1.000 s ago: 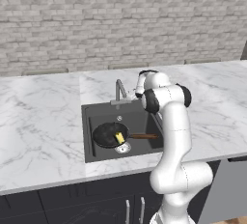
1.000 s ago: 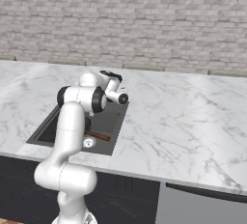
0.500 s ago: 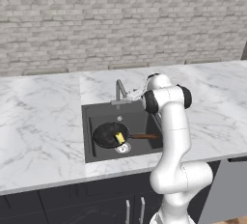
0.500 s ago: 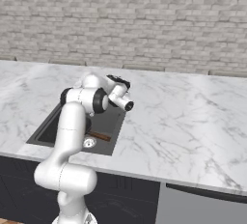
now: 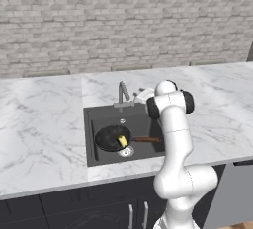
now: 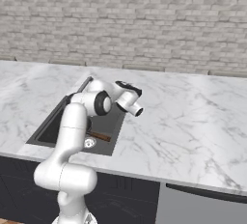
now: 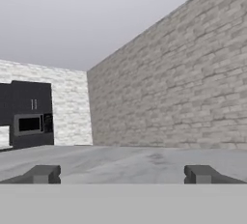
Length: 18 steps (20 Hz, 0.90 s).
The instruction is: Pick the pan and sponge and place them into the sink. Then turn on the water.
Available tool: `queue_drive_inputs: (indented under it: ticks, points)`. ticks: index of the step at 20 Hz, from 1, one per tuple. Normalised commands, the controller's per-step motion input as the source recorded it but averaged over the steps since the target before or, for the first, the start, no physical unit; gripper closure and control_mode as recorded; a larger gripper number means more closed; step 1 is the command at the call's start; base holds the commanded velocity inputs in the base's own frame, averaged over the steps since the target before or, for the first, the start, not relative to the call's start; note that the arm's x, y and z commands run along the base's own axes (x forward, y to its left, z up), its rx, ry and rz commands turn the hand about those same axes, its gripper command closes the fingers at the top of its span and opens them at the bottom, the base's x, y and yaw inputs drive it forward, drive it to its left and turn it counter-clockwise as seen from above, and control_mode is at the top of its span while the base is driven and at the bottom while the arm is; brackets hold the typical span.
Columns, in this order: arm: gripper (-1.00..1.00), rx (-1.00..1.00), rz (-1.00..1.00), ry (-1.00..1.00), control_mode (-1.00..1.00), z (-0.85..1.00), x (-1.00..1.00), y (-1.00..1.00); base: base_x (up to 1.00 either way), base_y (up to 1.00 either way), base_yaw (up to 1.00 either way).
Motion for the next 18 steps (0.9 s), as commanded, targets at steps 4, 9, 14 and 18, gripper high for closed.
queue_drive_inputs:
  ticks: [4, 9, 14, 18]
  points:
    - [-1.00, -0.07, -0.13, 0.00, -1.00, -0.79, 0.16, -1.00, 0.00, 0.00, 0.00]
    - [-1.00, 0.00, -0.10, 0.00, -1.00, -0.38, 0.21, -0.98, 0.00, 0.00, 0.00]
    - [-1.00, 0.00, -0.09, 0.00, -1.00, -0.08, 0.16, -0.67, 0.00, 0.00, 0.00]
    - [-1.00, 0.00, -0.02, 0.00, -1.00, 0.00, 0.04, -0.12, 0.00, 0.00, 0.00]
